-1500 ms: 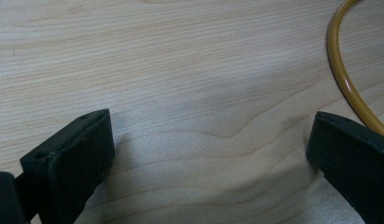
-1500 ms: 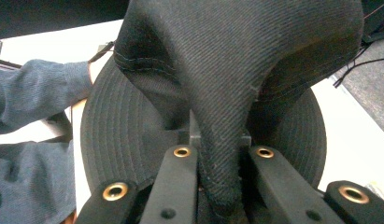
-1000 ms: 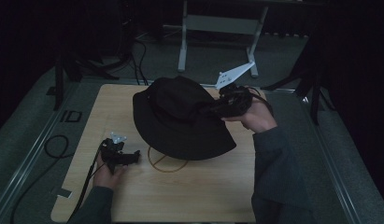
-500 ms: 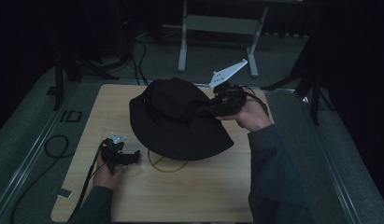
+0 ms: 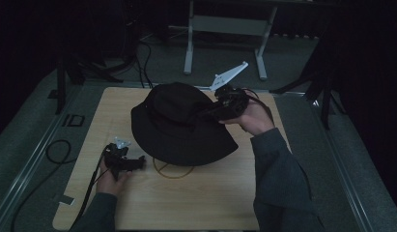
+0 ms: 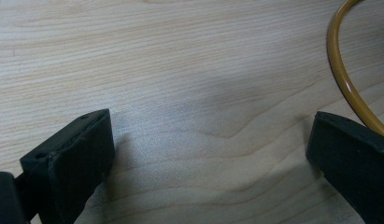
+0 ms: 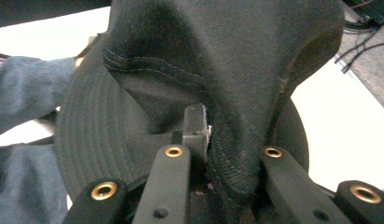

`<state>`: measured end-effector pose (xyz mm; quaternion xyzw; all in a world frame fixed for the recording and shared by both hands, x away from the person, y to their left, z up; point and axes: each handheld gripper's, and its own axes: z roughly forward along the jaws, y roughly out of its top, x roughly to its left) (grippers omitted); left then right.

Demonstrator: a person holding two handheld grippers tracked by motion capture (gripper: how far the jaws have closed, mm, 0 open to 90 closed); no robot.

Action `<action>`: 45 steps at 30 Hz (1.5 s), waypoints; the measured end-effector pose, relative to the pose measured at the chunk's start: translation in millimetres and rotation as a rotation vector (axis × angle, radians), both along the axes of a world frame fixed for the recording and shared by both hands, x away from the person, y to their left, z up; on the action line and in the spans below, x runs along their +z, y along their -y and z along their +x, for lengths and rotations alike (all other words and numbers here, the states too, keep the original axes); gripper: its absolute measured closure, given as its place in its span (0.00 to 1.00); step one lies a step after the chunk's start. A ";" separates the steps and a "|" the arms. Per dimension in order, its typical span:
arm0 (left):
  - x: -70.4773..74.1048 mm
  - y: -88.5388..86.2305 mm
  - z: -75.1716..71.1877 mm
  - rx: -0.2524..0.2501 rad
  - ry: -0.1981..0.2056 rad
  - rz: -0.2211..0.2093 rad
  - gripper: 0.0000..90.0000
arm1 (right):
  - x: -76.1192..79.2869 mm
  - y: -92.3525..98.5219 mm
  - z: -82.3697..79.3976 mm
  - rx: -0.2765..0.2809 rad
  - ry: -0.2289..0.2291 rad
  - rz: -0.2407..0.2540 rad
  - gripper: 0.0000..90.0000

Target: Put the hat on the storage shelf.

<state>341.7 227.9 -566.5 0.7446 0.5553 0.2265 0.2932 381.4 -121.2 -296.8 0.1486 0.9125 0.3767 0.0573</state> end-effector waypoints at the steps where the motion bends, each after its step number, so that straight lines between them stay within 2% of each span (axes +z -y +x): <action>1: 0.0 0.0 0.0 0.000 0.000 0.000 0.01 | -1.0 -0.9 0.3 -0.006 0.002 -0.007 0.89; 18: -0.1 0.0 0.0 -0.001 0.001 -0.001 0.01 | -14.5 -13.5 5.7 -0.033 0.010 -0.073 0.80; 26: 0.0 0.0 -0.1 0.000 0.000 -0.001 0.01 | -11.0 -9.3 4.4 -0.050 0.024 -0.057 0.79; 32: 0.0 0.0 0.0 -0.001 0.001 0.000 0.01 | -4.9 -6.7 2.5 -0.046 0.038 -0.019 0.88; 37: 0.0 0.0 0.0 -0.001 0.000 -0.001 0.01 | -0.5 -14.9 1.8 -0.039 0.060 -0.016 0.89; 45: 0.1 -0.1 -0.1 -0.001 0.000 0.001 0.01 | -6.4 -29.8 3.3 -0.024 0.041 -0.041 0.87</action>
